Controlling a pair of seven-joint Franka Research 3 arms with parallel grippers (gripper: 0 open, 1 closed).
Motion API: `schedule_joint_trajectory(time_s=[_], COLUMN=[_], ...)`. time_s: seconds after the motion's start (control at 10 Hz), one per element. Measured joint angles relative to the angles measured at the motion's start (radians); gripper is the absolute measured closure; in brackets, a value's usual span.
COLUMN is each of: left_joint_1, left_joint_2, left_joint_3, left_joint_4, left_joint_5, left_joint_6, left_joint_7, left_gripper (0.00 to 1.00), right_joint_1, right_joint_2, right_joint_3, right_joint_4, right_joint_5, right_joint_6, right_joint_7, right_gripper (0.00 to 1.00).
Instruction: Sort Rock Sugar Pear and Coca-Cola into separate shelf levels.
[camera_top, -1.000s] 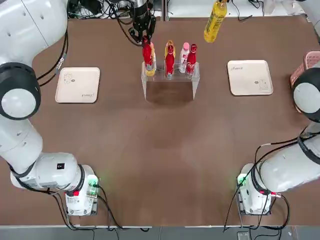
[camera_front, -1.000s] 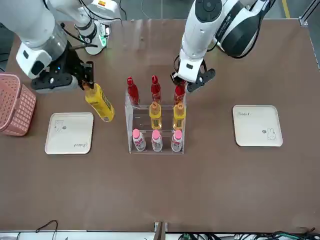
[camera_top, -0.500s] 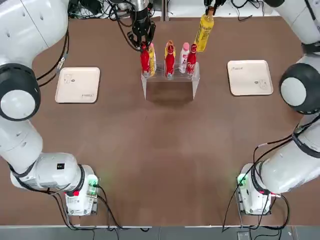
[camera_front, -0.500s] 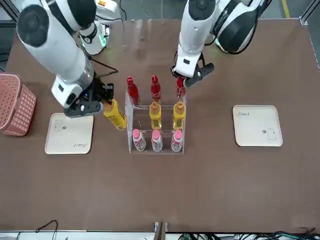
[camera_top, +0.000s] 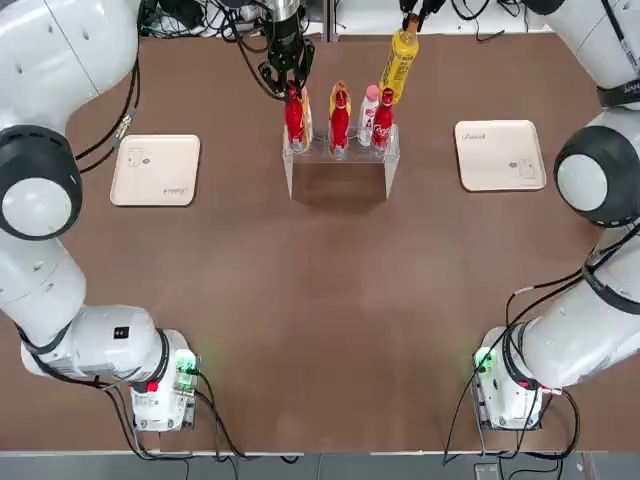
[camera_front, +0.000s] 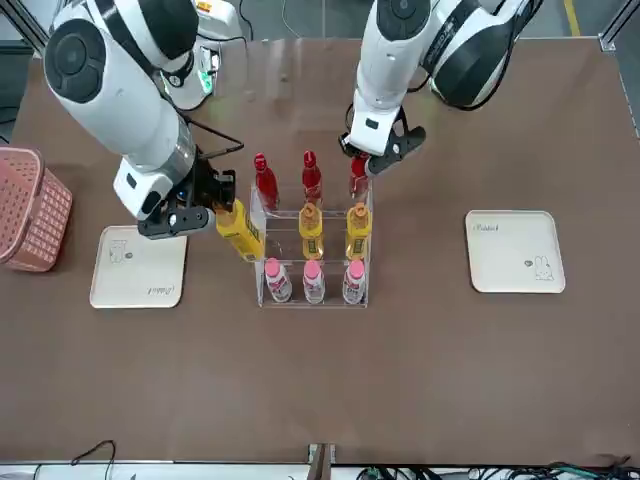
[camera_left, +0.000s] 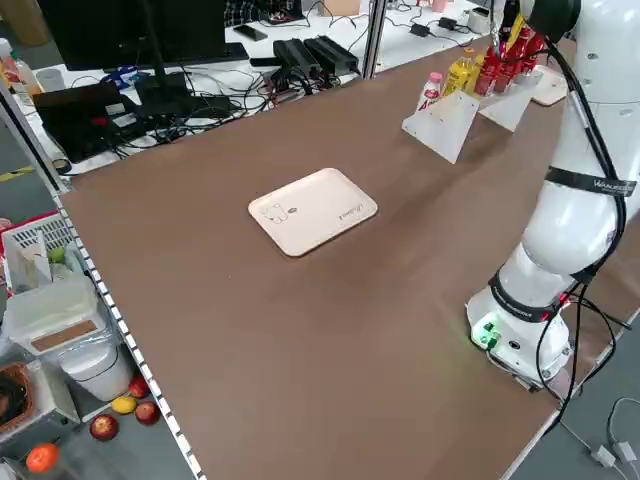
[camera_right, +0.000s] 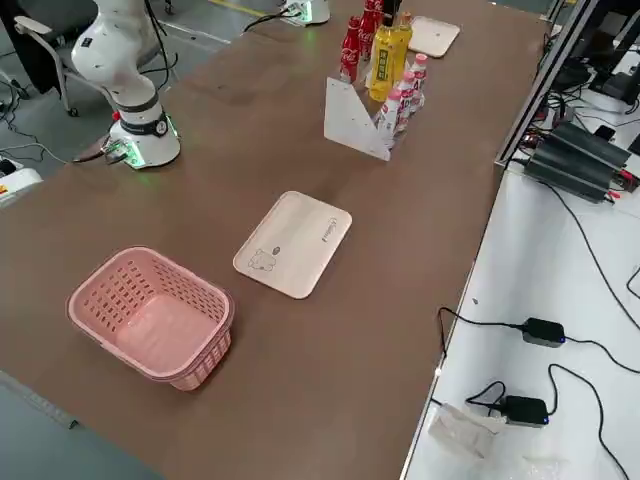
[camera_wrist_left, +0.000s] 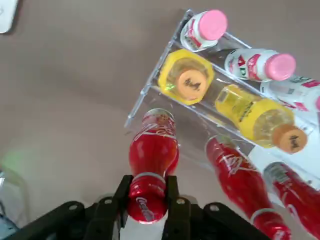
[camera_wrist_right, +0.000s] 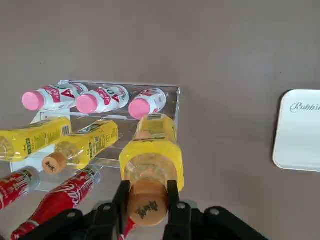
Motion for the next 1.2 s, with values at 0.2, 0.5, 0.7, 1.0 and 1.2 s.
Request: schedule_joint_trajectory(time_s=[0.2, 0.5, 0.7, 1.0, 1.2], left_joint_1=[0.0, 0.0, 0.0, -0.001, 0.0], left_joint_2=[0.012, 0.032, 0.037, 0.037, 0.037], left_joint_3=[0.001, 0.001, 0.001, 0.001, 0.001], left_joint_4=[0.0, -0.014, -0.017, -0.021, -0.021], left_joint_5=[0.011, 0.015, 0.015, 0.015, 0.016], left_joint_6=[0.015, 0.015, 0.014, 0.013, 0.013], left_joint_7=[0.0, 0.0, 0.0, 0.0, 0.0], left_gripper=[0.68, 0.68, 0.68, 0.68, 0.68], right_joint_1=[0.01, 0.012, 0.012, 0.014, 0.018], right_joint_2=[0.022, 0.04, 0.04, 0.041, 0.043], right_joint_3=[0.0, 0.0, 0.0, 0.013, 0.021], right_joint_4=[-0.029, -0.055, -0.055, -0.109, -0.164], right_joint_5=[0.011, 0.02, 0.044, 0.055, 0.055], right_joint_6=[0.023, 0.045, 0.046, 0.079, 0.116], right_joint_7=[0.025, 0.073, 0.095, 0.136, 0.148], right_gripper=[0.66, 0.66, 0.66, 0.66, 0.66])
